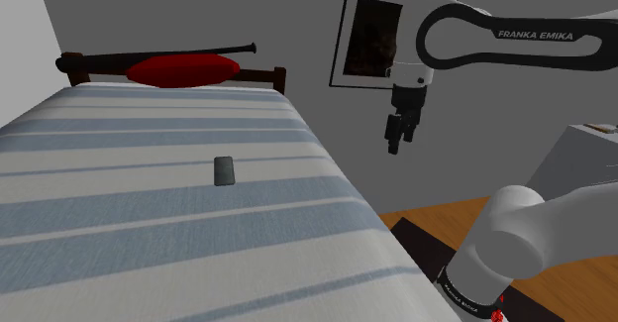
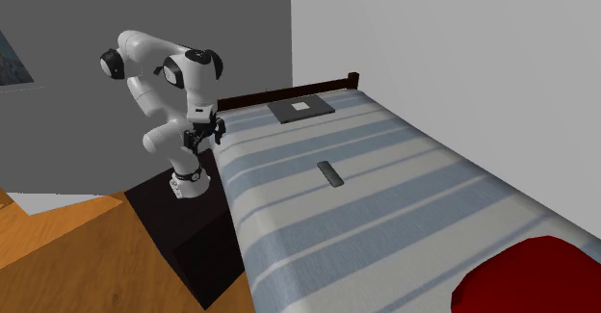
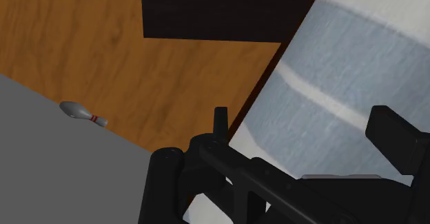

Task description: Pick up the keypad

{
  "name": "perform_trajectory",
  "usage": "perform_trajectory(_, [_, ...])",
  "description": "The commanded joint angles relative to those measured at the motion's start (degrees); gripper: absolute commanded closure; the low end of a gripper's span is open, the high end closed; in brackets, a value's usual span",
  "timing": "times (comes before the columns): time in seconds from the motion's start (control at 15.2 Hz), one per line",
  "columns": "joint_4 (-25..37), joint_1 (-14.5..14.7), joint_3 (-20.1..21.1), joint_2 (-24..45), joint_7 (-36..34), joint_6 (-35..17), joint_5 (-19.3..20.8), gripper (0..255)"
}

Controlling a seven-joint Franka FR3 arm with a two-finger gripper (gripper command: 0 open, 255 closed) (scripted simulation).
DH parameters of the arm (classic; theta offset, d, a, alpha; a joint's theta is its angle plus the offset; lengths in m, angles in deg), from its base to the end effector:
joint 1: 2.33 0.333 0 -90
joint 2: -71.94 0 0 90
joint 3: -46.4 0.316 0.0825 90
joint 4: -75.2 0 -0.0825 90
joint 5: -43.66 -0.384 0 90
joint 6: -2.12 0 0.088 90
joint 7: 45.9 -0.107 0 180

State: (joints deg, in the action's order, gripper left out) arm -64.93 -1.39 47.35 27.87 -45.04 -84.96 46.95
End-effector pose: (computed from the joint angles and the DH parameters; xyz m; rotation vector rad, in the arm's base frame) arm 0.3003 0.0045 0.5397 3.0615 0.0674 -0.2399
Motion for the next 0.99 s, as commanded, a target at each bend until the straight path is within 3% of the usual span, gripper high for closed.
perform_trajectory(0.0, [0.0, 0.0, 0.0, 0.0, 0.0, 0.0, 0.0, 0])
perform_trajectory(0.46, [3.3, 1.4, 6.6, 10.3, -10.7, -7.9, -5.8, 0])
perform_trajectory(0.92, [10.3, 2.0, 12.4, 23.0, -20.9, -15.0, -8.3, 0])
